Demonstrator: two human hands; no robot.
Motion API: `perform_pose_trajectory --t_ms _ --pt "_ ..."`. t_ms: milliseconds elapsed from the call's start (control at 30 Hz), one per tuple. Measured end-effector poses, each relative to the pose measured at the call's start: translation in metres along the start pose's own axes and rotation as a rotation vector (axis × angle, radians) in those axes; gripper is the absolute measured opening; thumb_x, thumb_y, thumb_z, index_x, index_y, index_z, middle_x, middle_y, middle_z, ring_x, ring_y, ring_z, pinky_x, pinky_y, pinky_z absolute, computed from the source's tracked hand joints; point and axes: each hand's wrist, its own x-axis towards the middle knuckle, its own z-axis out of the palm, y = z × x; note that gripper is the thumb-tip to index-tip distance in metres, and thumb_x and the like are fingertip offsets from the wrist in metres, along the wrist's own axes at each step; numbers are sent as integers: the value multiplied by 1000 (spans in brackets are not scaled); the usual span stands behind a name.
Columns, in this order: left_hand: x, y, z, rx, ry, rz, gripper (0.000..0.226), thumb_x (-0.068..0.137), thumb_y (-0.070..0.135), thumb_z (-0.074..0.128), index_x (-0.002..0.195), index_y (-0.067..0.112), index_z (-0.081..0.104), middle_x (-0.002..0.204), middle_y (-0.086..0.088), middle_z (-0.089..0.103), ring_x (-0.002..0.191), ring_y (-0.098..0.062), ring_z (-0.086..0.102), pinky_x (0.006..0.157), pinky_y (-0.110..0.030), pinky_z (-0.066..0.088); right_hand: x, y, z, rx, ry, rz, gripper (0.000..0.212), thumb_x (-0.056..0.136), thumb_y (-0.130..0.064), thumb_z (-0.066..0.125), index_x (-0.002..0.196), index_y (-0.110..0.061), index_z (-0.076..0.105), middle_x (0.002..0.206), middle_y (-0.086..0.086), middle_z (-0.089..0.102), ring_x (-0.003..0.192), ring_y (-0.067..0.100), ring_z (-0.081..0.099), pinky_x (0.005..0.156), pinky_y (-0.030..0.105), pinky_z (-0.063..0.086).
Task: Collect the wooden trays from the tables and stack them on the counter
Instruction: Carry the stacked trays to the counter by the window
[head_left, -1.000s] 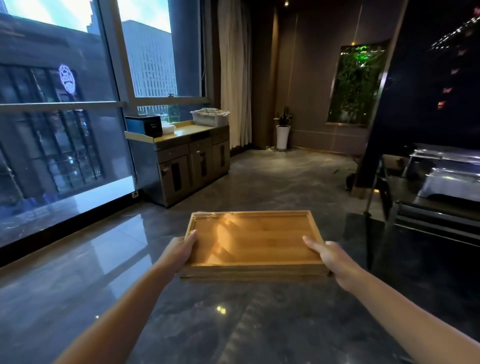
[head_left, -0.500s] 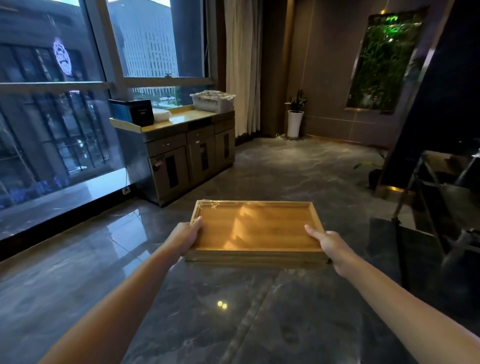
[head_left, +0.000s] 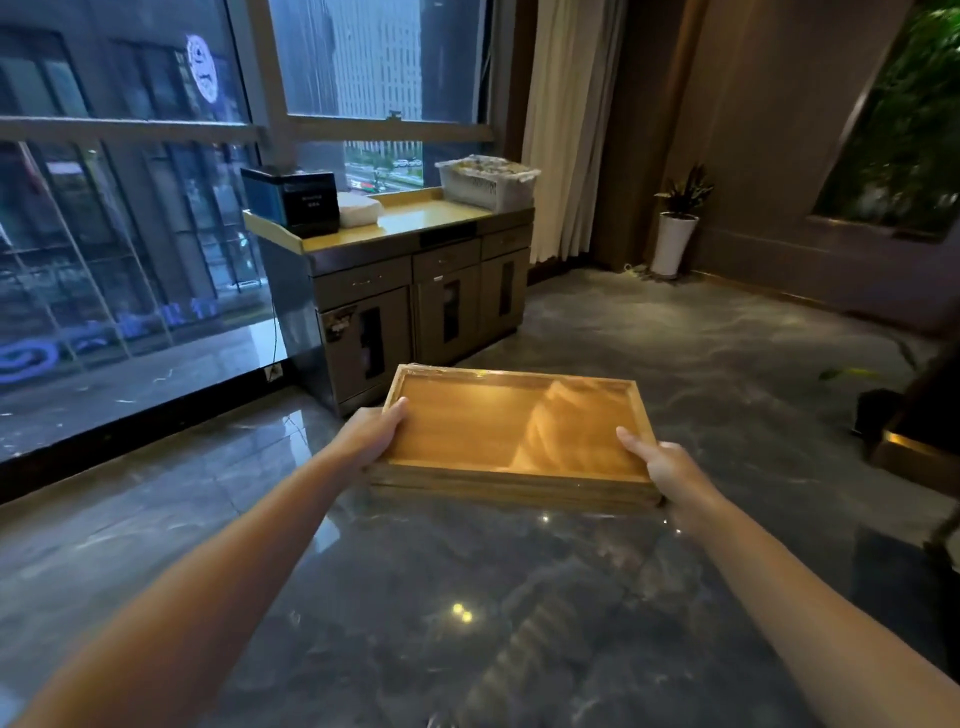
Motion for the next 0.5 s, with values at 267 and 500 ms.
perform_pose_trajectory --t_ms 267,500 --pt "246 66 2 -46 -36 17 55 94 43 37 126 1 52 112 -12 62 98 -24 59 82 -29 40 241 -89 65 -22 11 -25 52 84 -41 59 115 0 59 109 15 65 104 34 60 94 44 46" --pt "419 128 -2 -82 -20 -39 55 94 44 39 129 2 50 108 -11 60 94 -21 57 82 -29 40 413 -166 106 -33 -36 -42 42 84 -41 59 107 -6 60 96 10 67 91 29 62 83 41 52"
